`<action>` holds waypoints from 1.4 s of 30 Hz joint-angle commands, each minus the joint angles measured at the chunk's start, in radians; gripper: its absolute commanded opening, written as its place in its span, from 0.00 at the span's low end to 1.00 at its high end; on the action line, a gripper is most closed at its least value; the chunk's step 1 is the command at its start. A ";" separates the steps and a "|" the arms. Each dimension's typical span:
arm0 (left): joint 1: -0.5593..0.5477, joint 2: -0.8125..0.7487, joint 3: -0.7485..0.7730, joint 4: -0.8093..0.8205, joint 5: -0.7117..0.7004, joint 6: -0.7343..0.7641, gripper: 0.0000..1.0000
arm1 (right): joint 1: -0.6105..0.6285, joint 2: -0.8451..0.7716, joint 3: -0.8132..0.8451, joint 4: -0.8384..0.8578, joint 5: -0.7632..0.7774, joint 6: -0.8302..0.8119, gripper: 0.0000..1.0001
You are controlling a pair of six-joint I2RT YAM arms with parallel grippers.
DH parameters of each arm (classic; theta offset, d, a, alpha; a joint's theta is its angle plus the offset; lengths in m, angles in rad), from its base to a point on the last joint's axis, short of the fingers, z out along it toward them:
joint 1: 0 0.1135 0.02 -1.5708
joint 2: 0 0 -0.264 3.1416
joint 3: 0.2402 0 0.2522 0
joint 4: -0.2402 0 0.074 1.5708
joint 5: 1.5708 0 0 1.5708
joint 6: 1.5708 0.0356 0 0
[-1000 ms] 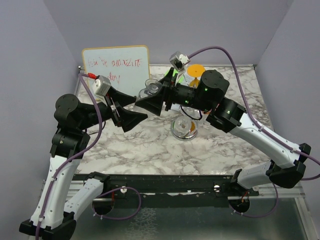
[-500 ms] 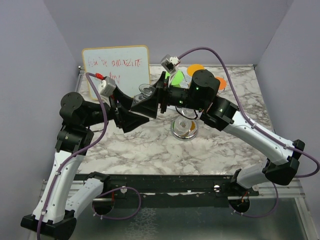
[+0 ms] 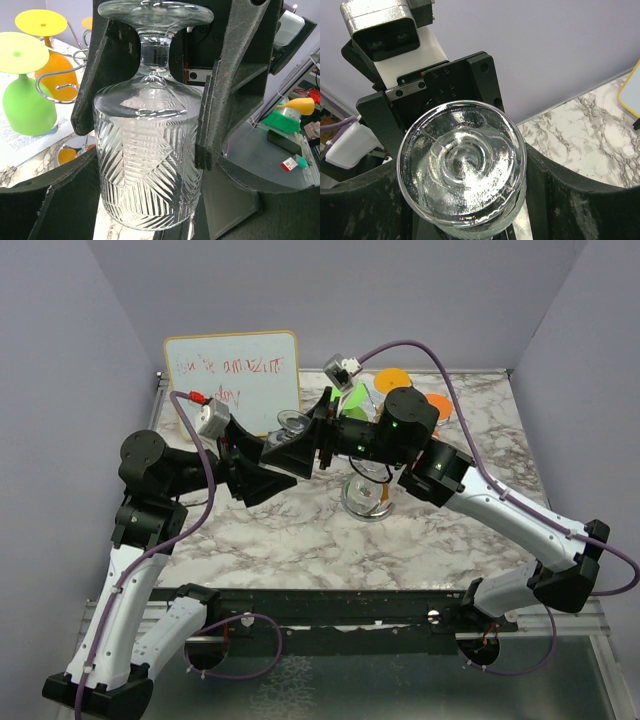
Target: Place the wine glass upside down on the wine glass rack
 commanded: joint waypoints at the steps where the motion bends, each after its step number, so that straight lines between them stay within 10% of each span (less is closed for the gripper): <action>1: -0.001 -0.033 -0.043 0.058 -0.041 0.006 0.14 | 0.005 -0.057 -0.036 0.157 0.144 0.017 0.76; 5: 0.000 -0.053 -0.102 0.131 -0.070 -0.019 0.00 | 0.005 -0.061 -0.047 0.161 0.226 -0.006 0.82; 28: -0.012 -0.103 -0.358 0.383 -0.136 -0.004 0.00 | 0.005 -0.203 -0.141 0.169 0.526 -0.115 0.87; 42: -0.292 0.076 -0.320 0.398 -0.429 0.217 0.00 | 0.005 -0.336 -0.210 0.174 0.612 -0.150 0.84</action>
